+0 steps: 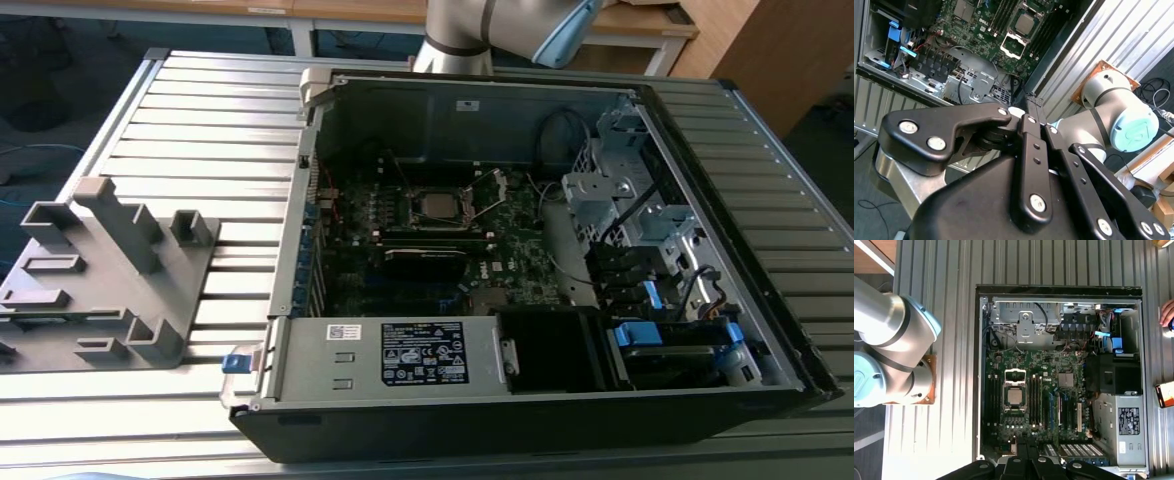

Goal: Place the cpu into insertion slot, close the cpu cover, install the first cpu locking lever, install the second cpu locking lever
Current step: 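Place the cpu into insertion slot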

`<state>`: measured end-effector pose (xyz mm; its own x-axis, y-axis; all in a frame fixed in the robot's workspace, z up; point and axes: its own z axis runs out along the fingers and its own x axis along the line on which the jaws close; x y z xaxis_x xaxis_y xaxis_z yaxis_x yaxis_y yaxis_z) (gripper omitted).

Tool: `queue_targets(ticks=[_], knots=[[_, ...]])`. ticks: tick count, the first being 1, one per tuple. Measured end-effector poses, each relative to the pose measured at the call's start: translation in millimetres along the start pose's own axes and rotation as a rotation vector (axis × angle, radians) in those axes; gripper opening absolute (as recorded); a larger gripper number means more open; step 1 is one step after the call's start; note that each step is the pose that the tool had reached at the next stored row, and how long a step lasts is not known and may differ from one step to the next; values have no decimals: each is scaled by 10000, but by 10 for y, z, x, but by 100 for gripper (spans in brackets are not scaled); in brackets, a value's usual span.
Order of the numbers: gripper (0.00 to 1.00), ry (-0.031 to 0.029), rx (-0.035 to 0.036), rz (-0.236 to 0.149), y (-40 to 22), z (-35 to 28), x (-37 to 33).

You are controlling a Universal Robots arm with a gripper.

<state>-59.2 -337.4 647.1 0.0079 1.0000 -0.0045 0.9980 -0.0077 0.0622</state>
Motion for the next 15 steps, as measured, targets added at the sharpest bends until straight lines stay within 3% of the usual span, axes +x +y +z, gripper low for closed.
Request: queue_targets(ticks=[15], knots=[[11,-5,1,0,-16,280,-101]])
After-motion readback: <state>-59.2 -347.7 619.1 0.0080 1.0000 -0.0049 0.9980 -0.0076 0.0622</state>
